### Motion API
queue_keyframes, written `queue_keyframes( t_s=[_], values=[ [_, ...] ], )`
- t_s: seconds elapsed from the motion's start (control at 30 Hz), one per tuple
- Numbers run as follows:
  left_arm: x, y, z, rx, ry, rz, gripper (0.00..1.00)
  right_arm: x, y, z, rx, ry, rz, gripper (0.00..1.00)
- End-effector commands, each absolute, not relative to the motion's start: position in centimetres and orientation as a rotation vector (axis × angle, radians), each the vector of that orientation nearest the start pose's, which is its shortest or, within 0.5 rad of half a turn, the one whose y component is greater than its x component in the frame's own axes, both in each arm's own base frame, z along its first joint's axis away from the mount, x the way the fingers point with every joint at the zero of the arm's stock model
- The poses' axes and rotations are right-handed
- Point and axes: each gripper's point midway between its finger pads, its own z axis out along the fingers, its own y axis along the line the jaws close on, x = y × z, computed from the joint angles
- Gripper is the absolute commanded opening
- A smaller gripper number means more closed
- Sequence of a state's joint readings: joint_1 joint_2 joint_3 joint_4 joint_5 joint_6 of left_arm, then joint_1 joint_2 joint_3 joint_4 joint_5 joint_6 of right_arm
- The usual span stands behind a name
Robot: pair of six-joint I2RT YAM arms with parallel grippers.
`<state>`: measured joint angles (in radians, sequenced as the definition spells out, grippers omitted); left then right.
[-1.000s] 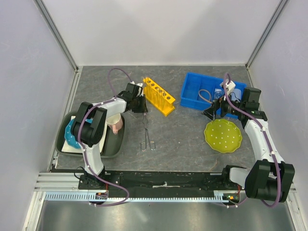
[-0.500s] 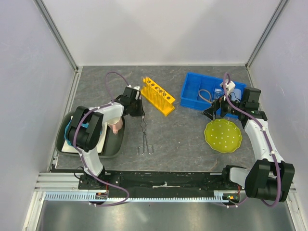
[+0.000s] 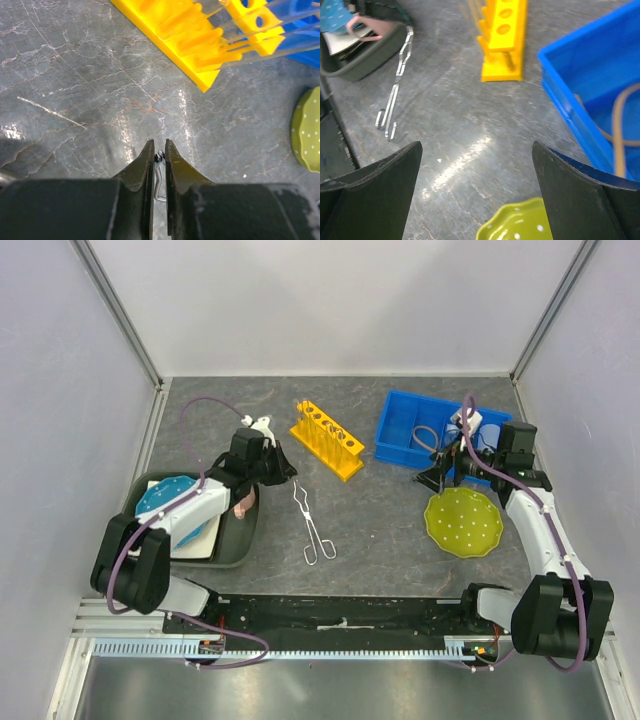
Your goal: Organize the chemistry lab equipment
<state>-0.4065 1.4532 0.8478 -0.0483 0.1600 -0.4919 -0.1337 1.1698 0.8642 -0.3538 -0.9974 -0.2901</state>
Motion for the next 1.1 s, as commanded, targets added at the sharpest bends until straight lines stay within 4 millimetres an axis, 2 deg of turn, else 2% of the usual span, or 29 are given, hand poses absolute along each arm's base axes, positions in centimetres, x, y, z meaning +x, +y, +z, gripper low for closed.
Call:
queue_keyframes(
  t_s=[0.0, 0.03, 0.13, 0.23, 0.27, 0.3, 0.33, 0.37, 0.4, 0.43, 0.47, 0.6, 0.67, 0.7, 0.77, 0.8, 0.87, 0.9, 0.93, 1.0, 1.07],
  values=[
    [34.2, -20.8, 15.3, -0.065, 2.131, -0.787, 0.02, 28.2, 14.0, 21.4, -0.860, 1.727, 0.935, 0.98],
    [34.1, -20.8, 15.7, -0.069, 2.116, -0.795, 0.02, 27.8, 14.8, 21.2, -0.884, 1.719, 0.959, 0.98],
    [33.6, -20.8, 16.5, -0.084, 2.086, -0.826, 0.02, 25.9, 18.8, 19.8, -1.014, 1.692, 1.061, 0.98],
    [32.9, -20.9, 16.4, -0.104, 2.078, -0.851, 0.02, 25.9, 20.9, 17.8, -1.038, 1.760, 1.080, 0.98],
    [32.9, -20.9, 16.5, -0.115, 2.070, -0.858, 0.02, 25.0, 22.7, 17.7, -1.094, 1.755, 1.103, 0.98],
    [32.7, -20.7, 16.1, -0.125, 2.075, -0.857, 0.02, 24.7, 23.5, 17.2, -1.117, 1.769, 1.102, 0.98],
    [32.6, -20.8, 16.1, -0.131, 2.070, -0.863, 0.02, 25.2, 24.2, 15.9, -1.112, 1.830, 1.058, 0.98],
    [32.6, -20.8, 16.1, -0.143, 2.063, -0.872, 0.02, 24.2, 25.9, 15.5, -1.169, 1.822, 1.063, 0.98],
    [32.4, -20.7, 15.7, -0.150, 2.070, -0.875, 0.02, 24.2, 26.6, 14.8, -1.174, 1.843, 1.033, 0.98],
    [32.4, -20.8, 15.8, -0.155, 2.064, -0.881, 0.02, 25.0, 26.8, 13.4, -1.118, 1.928, 0.955, 0.98],
    [32.3, -20.8, 15.7, -0.162, 2.065, -0.886, 0.02, 25.1, 28.0, 12.8, -1.106, 1.931, 0.911, 0.97],
    [32.2, -21.0, 15.5, -0.170, 2.055, -0.903, 0.02, 25.4, 29.6, 10.1, -1.033, 2.017, 0.854, 0.97],
    [32.1, -21.1, 15.3, -0.171, 2.058, -0.908, 0.02, 25.2, 30.3, 9.3, -1.044, 2.039, 0.866, 0.96],
    [32.2, -21.2, 15.3, -0.170, 2.056, -0.913, 0.02, 25.1, 30.6, 8.1, -1.052, 2.074, 0.873, 0.96],
    [32.1, -21.4, 15.3, -0.168, 2.056, -0.918, 0.02, 24.9, 31.2, 7.4, -1.070, 2.100, 0.882, 0.94],
    [32.0, -21.5, 15.3, -0.166, 2.056, -0.924, 0.02, 24.7, 31.3, 6.3, -1.080, 2.135, 0.884, 0.93],
    [32.1, -21.5, 15.5, -0.169, 2.046, -0.928, 0.02, 24.6, 31.9, 5.9, -1.096, 2.144, 0.904, 0.88],
    [32.1, -21.5, 15.6, -0.168, 2.042, -0.930, 0.02, 23.9, 31.9, 5.3, -1.111, 2.177, 0.934, 0.85],
    [32.0, -21.6, 15.7, -0.166, 2.039, -0.933, 0.02, 23.5, 32.1, 5.3, -1.124, 2.176, 0.959, 0.79],
    [32.1, -21.6, 15.7, -0.169, 2.038, -0.934, 0.02, 22.7, 32.3, 5.3, -1.140, 2.178, 1.014, 0.72],
    [32.0, -21.6, 16.0, -0.168, 2.029, -0.940, 0.02, 22.2, 32.4, 5.4, -1.155, 2.170, 1.046, 0.54]
  ],
)
